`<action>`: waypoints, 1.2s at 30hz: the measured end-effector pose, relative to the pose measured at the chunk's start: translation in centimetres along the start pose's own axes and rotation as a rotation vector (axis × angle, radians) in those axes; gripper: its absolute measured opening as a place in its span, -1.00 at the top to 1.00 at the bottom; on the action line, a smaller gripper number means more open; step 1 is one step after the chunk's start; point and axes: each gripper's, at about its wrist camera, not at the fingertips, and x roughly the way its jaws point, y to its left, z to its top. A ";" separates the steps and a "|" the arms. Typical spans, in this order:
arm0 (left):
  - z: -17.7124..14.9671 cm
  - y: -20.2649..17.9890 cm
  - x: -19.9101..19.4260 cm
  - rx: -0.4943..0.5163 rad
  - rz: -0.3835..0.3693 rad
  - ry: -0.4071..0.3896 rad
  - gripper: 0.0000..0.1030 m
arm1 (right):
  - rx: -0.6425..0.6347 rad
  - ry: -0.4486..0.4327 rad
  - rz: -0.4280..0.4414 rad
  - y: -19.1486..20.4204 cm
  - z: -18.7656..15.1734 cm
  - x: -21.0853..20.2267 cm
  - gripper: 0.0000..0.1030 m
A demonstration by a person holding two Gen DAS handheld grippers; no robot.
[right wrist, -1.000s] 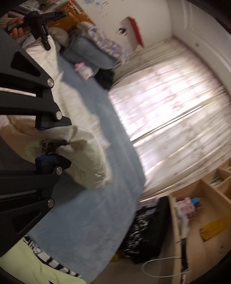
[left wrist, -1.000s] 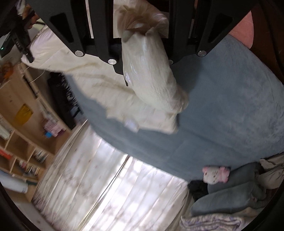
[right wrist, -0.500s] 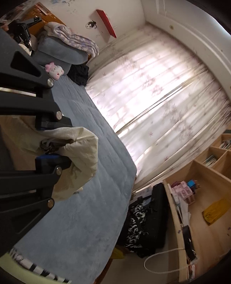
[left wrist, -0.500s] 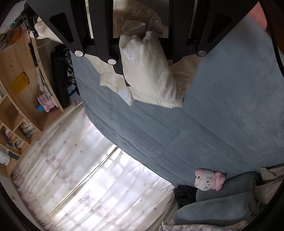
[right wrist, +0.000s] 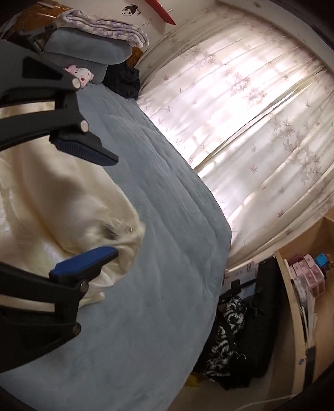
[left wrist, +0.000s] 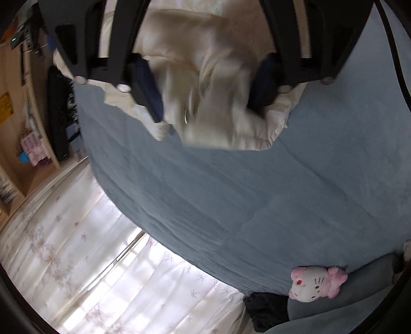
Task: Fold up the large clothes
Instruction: 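Fold the held side over the jacket body and open both tools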
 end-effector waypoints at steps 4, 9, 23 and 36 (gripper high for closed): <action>0.2 0.7 0.7 0.039 -0.010 -0.018 -0.51 | -0.007 0.021 -0.033 -2.0 0.0 1.3 -0.44; 0.4 2.1 1.1 0.096 -0.019 -0.006 -0.68 | 0.000 0.100 -0.097 -5.3 -0.3 3.4 -0.44; -0.6 4.4 9.3 0.226 -0.013 0.233 -0.63 | 0.023 0.371 0.009 -7.7 -2.0 10.9 -0.45; -0.5 -1.3 6.4 0.282 0.166 -0.068 0.80 | -0.134 0.108 -0.099 -2.8 -0.5 8.1 0.74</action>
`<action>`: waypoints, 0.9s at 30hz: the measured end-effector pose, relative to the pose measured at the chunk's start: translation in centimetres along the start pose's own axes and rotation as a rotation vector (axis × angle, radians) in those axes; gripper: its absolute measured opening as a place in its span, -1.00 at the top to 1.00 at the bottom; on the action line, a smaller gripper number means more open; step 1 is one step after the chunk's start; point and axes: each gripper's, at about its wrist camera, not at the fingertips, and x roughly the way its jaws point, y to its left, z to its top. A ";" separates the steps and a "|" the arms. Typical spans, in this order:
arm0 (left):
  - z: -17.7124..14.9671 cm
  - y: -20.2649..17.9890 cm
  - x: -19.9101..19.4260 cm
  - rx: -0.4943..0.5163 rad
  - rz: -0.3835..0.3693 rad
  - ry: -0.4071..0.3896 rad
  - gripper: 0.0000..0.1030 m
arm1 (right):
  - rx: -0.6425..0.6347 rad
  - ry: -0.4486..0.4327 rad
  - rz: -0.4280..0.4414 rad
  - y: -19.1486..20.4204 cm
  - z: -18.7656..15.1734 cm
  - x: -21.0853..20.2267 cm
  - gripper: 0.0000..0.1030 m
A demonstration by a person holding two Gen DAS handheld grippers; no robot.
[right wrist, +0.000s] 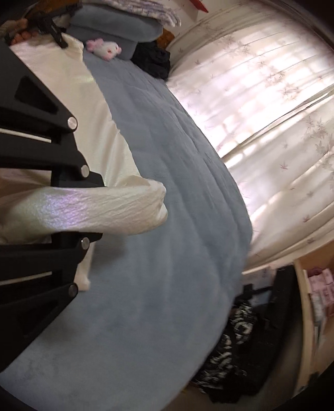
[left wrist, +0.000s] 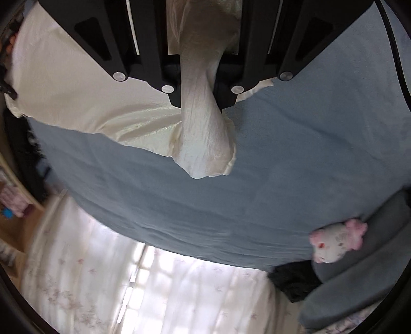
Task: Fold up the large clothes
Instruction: 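Fold the held side over the jacket body and open both tools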
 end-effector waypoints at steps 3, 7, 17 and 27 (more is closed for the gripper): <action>-1.3 -1.1 2.5 0.029 0.129 0.031 0.75 | -0.043 0.046 -0.128 0.7 -0.7 2.9 0.72; -3.2 -1.7 4.5 0.079 0.261 0.013 0.70 | -0.031 0.104 -0.229 -0.6 -2.9 6.7 0.63; -4.0 -0.4 6.2 0.037 0.263 0.046 0.53 | 0.032 0.109 -0.201 -2.2 -3.6 8.0 0.34; -1.1 -0.4 1.7 0.020 0.225 0.019 0.50 | 0.066 0.150 -0.205 -1.4 -1.4 4.7 0.14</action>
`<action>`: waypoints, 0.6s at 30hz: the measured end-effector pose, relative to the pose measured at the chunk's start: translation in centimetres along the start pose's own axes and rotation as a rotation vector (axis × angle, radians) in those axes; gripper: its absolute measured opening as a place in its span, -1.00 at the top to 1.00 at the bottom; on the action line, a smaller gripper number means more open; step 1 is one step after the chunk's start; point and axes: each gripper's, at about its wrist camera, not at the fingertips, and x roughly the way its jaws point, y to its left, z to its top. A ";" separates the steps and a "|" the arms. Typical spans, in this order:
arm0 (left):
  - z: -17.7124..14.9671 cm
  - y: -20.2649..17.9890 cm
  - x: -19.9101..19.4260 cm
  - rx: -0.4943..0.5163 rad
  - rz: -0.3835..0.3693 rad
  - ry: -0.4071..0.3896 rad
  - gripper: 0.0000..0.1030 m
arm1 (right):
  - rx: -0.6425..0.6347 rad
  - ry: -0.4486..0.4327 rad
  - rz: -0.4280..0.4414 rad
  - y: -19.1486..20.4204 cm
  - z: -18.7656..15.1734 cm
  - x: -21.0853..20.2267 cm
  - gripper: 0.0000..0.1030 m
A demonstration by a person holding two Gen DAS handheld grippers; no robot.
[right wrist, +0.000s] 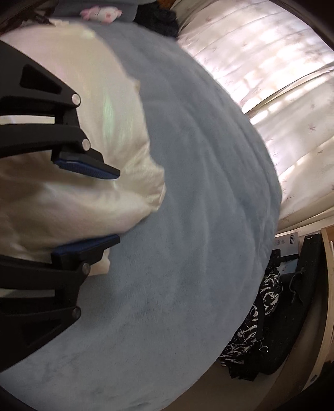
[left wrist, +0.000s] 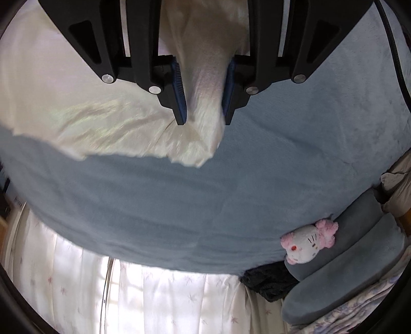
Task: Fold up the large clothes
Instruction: 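Press both tools down along the new lengthwise fold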
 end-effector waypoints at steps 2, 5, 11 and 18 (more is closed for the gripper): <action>0.7 -0.6 -2.4 0.002 -0.030 -0.038 0.50 | 0.004 -0.026 0.011 0.7 0.3 -2.0 0.14; 1.0 -2.8 -6.0 0.070 -0.059 -0.104 0.50 | -0.013 -0.056 0.022 2.2 0.3 -4.1 0.12; -0.4 -8.9 -10.2 0.188 -0.153 -0.147 0.47 | -0.108 -0.104 0.163 9.0 -1.6 -7.7 0.12; -3.2 -13.6 -6.7 0.162 -0.205 -0.066 0.47 | -0.277 -0.079 0.215 16.5 -5.9 -5.4 0.12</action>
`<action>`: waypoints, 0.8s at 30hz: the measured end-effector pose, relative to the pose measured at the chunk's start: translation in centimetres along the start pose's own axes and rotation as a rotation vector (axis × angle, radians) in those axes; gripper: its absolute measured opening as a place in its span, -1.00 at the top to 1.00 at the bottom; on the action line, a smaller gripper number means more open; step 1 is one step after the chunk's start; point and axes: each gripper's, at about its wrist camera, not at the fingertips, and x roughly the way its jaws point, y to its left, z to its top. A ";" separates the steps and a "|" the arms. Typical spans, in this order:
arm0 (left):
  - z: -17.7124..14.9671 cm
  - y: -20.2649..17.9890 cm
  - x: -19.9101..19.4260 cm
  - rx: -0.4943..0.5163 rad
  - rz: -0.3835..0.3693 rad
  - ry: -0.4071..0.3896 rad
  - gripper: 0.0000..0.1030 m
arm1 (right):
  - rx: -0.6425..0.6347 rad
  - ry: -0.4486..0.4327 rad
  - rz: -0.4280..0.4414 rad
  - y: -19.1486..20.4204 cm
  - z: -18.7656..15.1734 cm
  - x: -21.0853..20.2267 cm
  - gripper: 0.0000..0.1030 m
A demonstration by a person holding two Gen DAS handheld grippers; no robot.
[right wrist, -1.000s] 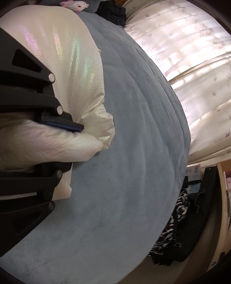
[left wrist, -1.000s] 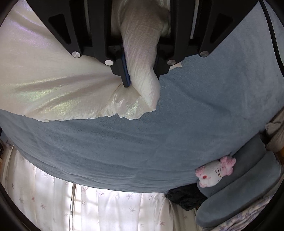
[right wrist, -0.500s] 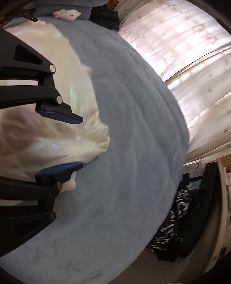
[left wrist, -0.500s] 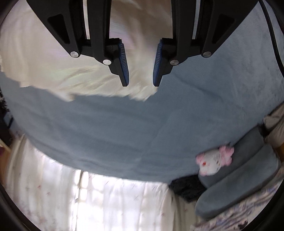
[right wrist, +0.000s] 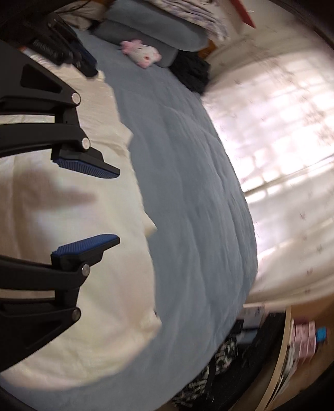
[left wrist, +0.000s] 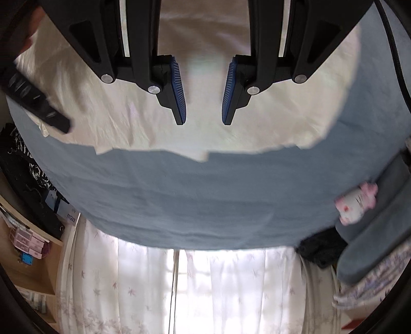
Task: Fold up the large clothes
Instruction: 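Press both tools down along the new lengthwise fold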
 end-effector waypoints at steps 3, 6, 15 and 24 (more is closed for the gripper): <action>-1.1 -0.8 2.5 -0.010 0.004 0.012 0.47 | -0.053 0.010 -0.023 1.3 -1.3 2.9 0.11; -1.8 -1.3 4.7 -0.009 0.026 0.012 0.47 | -0.074 0.025 -0.080 1.4 -2.5 5.8 0.10; -3.2 -1.7 9.4 -0.020 0.061 0.019 0.47 | -0.079 0.003 -0.068 0.4 -3.5 9.0 0.01; -4.0 -2.0 10.7 -0.008 0.065 0.006 0.48 | -0.078 -0.020 -0.060 0.3 -4.4 10.5 -0.01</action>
